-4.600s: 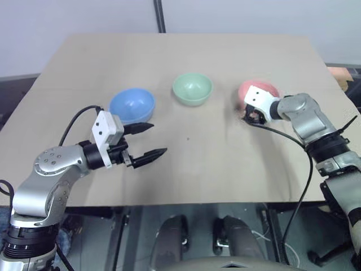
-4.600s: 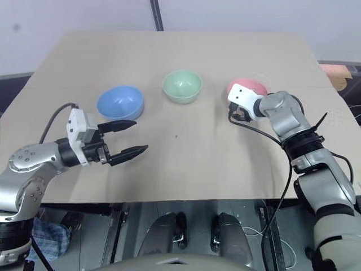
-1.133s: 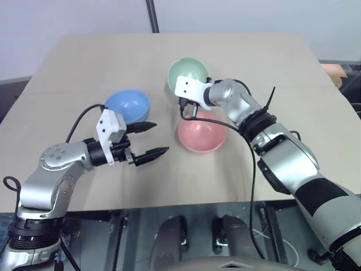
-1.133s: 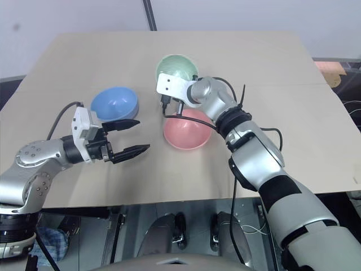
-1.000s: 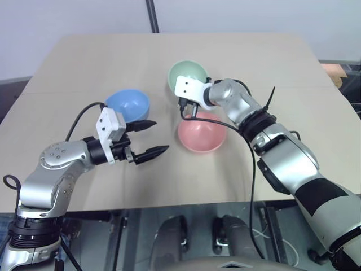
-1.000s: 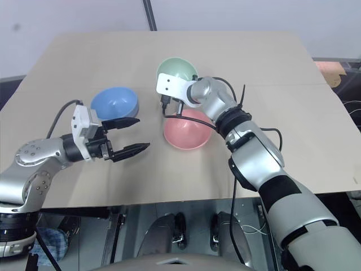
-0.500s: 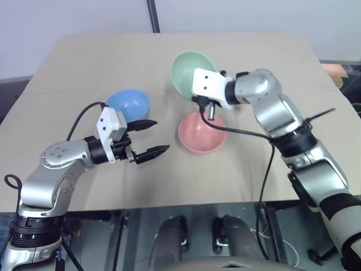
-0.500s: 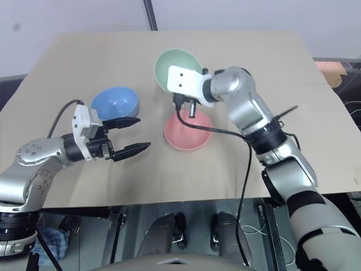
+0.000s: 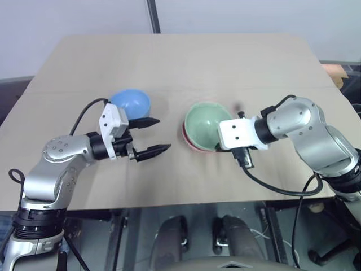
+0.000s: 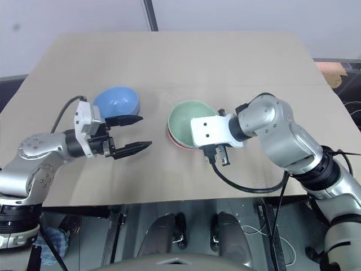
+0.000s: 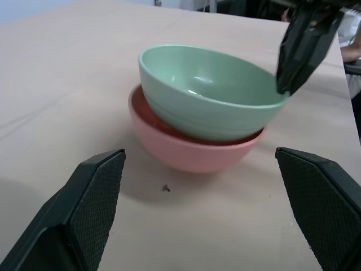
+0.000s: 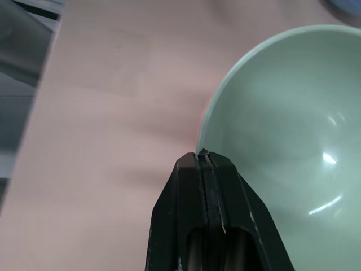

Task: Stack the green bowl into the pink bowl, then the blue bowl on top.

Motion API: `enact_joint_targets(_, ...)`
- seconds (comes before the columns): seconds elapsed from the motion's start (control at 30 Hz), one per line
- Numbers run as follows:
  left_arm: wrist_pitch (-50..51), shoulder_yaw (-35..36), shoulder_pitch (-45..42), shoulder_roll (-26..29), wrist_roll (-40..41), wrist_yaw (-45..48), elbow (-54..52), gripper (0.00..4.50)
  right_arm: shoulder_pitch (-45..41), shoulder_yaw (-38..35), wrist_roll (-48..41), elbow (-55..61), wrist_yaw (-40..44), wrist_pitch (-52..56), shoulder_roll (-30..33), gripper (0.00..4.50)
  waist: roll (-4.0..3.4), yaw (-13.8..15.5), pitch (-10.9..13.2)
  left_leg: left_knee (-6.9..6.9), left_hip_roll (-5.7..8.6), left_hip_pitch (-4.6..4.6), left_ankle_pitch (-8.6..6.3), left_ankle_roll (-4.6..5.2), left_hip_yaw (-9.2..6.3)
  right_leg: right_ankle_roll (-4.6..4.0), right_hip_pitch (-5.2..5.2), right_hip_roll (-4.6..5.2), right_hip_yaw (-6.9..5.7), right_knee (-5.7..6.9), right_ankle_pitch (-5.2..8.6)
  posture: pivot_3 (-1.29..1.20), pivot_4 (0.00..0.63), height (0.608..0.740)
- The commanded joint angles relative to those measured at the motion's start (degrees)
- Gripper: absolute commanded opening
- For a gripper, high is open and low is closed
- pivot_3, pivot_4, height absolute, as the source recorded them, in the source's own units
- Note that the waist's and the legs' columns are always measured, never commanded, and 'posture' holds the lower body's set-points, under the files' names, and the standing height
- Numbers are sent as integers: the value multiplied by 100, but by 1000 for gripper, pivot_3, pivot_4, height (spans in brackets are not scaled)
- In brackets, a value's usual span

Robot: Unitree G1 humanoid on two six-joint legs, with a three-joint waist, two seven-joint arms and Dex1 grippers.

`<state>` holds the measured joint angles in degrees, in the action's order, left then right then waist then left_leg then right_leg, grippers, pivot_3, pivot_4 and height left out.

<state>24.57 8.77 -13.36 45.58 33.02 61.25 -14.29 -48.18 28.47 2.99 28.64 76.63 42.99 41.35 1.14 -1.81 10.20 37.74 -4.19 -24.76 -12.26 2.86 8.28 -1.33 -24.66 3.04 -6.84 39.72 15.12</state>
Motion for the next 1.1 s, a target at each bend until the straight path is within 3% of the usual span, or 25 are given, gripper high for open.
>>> enact_joint_targets(0.03, -126, 38, -114, -6, -2, 53, -7, 4500, -192, -76, -101, 159, -185, 188, -69, 865, 0, 0, 0, 0, 0, 0, 0, 0, 0, 0, 0, 0, 0, 0, 0, 0, 150, 740)
enact_joint_targets(0.2, -172, -5, -162, -46, -48, 74, 64, 4500, -355, -86, -141, 127, -346, 258, -81, 3225, 0, 11, 0, 1, 0, -1, 0, 0, 0, 0, 0, 0, 0, 0, 0, 0, 150, 740)
enact_joint_targets(0.47, -184, 30, -124, -46, -38, 84, 50, 4500, -407, -676, -478, 114, -499, 365, 155, 3225, 1, 29, 0, 1, 1, -1, 0, 0, 0, 0, 0, 0, 0, 0, 0, 0, 150, 740)
enact_joint_targets(0.73, -181, 195, 23, 7, -14, 66, 3, 4500, 587, -2325, -1487, 100, -853, 537, 412, 3225, 4, 122, -2, 2, 2, -1, 0, 0, 0, -1, 3, 1, 0, -2, 0, 0, 150, 740)
enact_joint_targets(0.83, -198, 293, 68, 33, -33, 21, 14, 4500, 1242, -3322, -2112, 108, -1030, 520, 255, 3225, 5, 134, -2, 2, 2, -2, 0, 0, -2, 0, 5, 2, -2, -3, 0, 0, 150, 740)
enact_joint_targets(1.1, -358, 616, -6, 132, -344, -339, 374, 4500, 2300, -4848, -3428, 205, -1137, 491, 308, 3225, 5, 118, -2, 1, 1, 1, -1, 2, -5, 0, 6, -1, -1, -2, 0, 0, 150, 740)
